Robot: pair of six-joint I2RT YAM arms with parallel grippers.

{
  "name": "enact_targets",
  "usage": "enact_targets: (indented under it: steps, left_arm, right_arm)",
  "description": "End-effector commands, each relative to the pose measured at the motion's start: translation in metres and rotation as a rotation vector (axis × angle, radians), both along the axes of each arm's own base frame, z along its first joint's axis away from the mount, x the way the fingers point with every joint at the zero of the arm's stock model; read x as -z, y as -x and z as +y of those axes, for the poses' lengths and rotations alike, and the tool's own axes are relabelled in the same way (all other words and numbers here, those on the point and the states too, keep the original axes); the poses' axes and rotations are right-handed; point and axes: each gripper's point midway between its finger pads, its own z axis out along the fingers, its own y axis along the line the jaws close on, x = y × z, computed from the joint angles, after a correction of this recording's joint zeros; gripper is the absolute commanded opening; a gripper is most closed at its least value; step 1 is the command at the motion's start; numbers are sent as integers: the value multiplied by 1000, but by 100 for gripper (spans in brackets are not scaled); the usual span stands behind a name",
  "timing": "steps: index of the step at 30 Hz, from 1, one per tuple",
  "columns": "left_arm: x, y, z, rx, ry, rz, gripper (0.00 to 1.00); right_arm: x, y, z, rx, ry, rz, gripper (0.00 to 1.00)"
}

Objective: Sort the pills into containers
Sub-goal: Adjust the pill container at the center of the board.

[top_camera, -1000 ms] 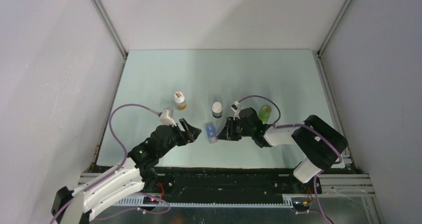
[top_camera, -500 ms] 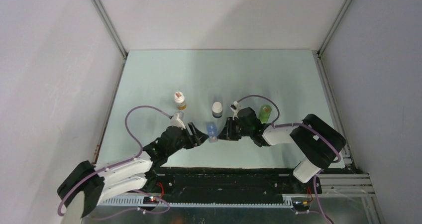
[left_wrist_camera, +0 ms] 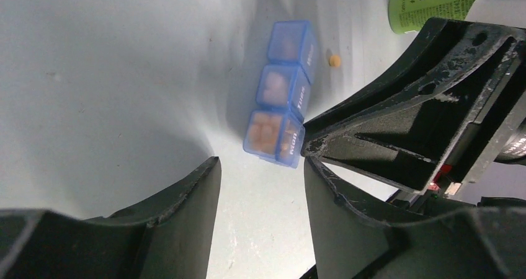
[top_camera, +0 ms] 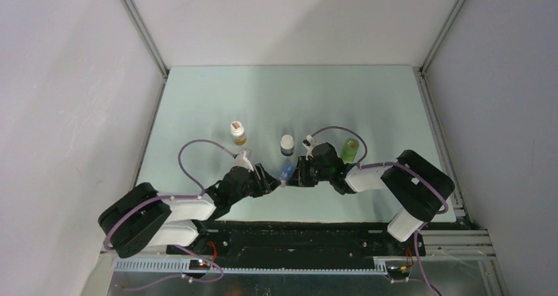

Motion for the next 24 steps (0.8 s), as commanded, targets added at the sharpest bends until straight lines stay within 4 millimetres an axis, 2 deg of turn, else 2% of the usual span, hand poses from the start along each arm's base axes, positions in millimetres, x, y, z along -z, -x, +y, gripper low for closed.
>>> enact_targets:
  steps: [1, 7, 17, 20, 24]
  left_arm:
    - [-16, -14, -12, -9, 53, -72, 56]
    - [-13, -20, -9, 1, -39, -137, 58]
    - [-20, -35, 19, -23, -267, -266, 66]
    - [-21, -37, 20, -26, -277, -286, 65]
    - [-29, -38, 9, 0, -230, -312, 64]
  right_arm:
    - [-9, -11, 9, -1, -10, -46, 25]
    - [-15, -13, 12, -2, -19, -56, 26]
    - [-20, -18, 15, 4, -24, -57, 32]
    - [-20, -17, 14, 7, -22, -50, 34]
    - [-25, -16, 17, -8, -44, -50, 38]
